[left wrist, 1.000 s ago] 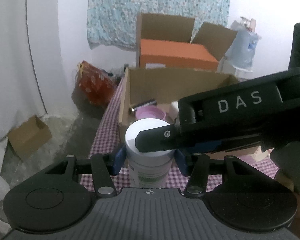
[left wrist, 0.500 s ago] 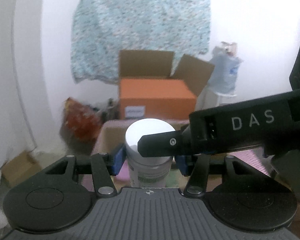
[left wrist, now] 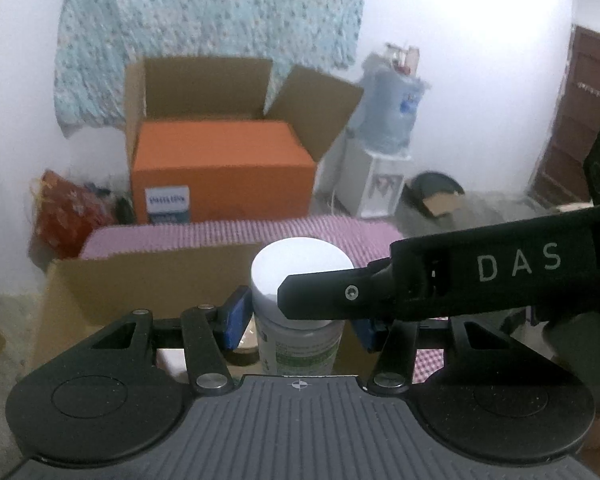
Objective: Organize rigid objects
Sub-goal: 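Carry the white supplement bottle with the right tool into the box and release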
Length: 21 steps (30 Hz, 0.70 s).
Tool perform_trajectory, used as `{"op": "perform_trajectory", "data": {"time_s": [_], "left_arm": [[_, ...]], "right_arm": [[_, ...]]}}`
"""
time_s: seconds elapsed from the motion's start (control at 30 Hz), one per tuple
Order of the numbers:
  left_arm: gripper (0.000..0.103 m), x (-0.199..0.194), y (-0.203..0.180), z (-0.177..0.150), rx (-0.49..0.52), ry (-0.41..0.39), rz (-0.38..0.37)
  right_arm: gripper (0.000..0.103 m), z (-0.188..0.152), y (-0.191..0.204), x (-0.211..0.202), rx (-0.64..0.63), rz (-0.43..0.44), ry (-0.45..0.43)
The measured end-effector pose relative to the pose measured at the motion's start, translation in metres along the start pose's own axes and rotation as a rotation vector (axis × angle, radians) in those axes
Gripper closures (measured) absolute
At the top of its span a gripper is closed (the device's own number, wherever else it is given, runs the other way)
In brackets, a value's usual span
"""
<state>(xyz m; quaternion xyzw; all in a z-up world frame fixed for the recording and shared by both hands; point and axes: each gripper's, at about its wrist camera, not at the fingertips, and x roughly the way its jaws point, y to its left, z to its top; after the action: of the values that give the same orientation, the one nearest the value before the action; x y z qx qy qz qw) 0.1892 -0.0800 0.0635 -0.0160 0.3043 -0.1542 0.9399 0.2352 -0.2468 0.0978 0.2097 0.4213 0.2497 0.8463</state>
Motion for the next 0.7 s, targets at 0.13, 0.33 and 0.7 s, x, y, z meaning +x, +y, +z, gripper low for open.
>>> {"op": "perform_trajectory", "data": {"time_s": [0.13, 0.33, 0.7], "left_arm": [[0.051, 0.023, -0.001, -0.008, -0.006, 0.058, -0.002], [0.051, 0.042, -0.005, -0.022, 0.002, 0.124, 0.012], [0.049, 0.060, -0.007, -0.030, 0.010, 0.208, 0.009]], "right_arm": [[0.046, 0.000, -0.024, 0.020, 0.029, -0.019, 0.036], [0.045, -0.009, -0.047, 0.038, 0.044, -0.047, 0.086], [0.046, -0.014, -0.050, 0.052, 0.017, -0.089, 0.119]]}}
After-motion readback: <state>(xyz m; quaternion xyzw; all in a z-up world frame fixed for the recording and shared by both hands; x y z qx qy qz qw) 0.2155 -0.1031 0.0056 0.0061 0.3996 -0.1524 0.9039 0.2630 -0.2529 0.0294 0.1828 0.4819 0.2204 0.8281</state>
